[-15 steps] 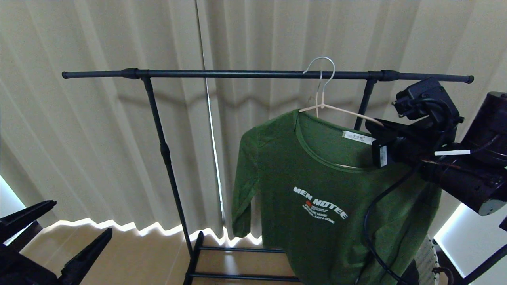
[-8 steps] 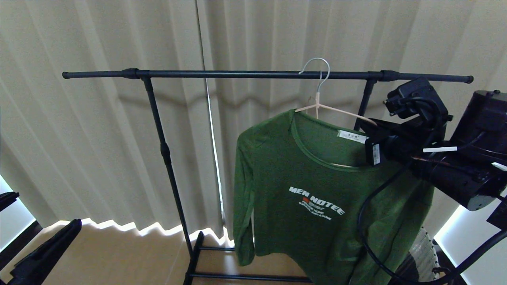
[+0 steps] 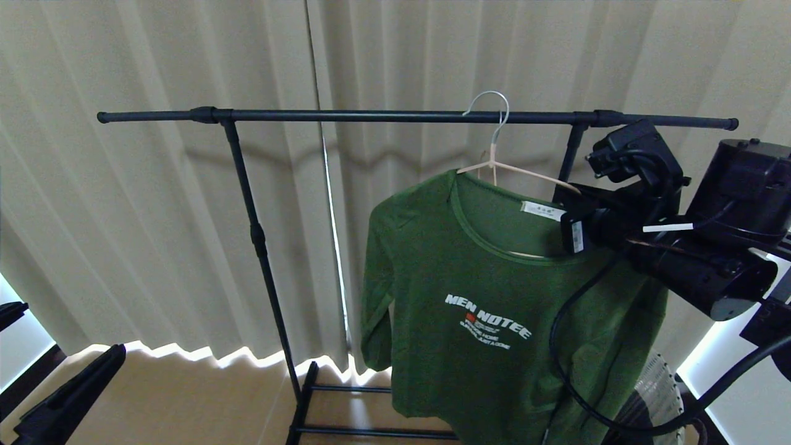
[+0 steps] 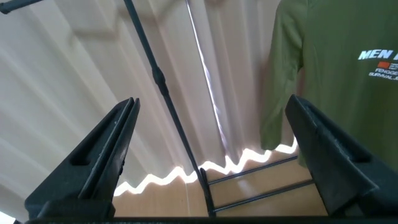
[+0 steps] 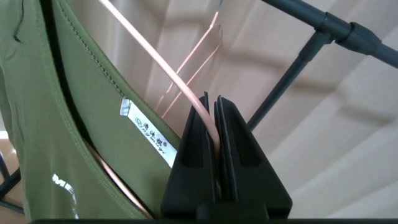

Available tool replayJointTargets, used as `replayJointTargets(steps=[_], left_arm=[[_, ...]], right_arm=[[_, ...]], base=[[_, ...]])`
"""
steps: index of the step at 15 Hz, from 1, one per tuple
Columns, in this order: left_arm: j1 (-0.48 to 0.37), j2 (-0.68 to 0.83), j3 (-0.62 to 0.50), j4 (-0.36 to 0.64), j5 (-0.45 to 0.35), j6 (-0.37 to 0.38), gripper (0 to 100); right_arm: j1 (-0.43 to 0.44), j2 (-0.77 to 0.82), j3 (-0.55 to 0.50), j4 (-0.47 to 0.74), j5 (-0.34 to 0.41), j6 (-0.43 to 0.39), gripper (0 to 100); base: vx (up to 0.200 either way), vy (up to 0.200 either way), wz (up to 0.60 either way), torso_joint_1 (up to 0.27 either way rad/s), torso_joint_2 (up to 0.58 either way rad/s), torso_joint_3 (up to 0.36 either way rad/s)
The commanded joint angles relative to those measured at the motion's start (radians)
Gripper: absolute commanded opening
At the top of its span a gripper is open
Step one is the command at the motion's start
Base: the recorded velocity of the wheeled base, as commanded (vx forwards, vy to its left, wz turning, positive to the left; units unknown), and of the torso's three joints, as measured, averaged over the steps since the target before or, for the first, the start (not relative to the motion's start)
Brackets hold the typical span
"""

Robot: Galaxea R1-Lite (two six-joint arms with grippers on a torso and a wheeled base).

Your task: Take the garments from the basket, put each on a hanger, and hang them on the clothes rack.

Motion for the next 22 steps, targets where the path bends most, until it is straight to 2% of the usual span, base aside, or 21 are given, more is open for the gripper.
replayJointTargets(steps=[1, 10, 13, 18, 22], left_arm=[[0.000, 0.004, 0.000, -0.001, -0.001, -0.002, 100], [0.000, 0.001, 0.002, -0.001, 0.001, -0.002, 100], [0.000, 0.001, 0.019, -0.001, 0.001, 0.006, 100], [0.000, -0.002, 0.026, -0.001, 0.001, 0.009, 100], [0.000, -0.006, 0.025, -0.001, 0.001, 0.009, 100]], right_arm=[[0.001, 0.015, -0.003, -0.002, -0.002, 0.000, 0], [0.001, 0.018, -0.013, -0.003, -0.005, 0.000, 0], [0.001, 0.041, -0.031, -0.005, -0.032, 0.000, 0], [-0.001, 0.100, -0.062, -0.008, -0.073, 0.000, 0], [0.002, 0.130, -0.063, -0.008, -0.078, 0.000, 0]], base=[[0.200, 0.000, 0.00, -0.002, 0.00, 0.002], [0.200, 0.000, 0.00, 0.001, 0.00, 0.004], [0.200, 0.000, 0.00, 0.001, 0.00, 0.004], [0.000, 0.000, 0.00, 0.000, 0.00, 0.000], [0.000, 0.000, 0.00, 0.000, 0.00, 0.000]])
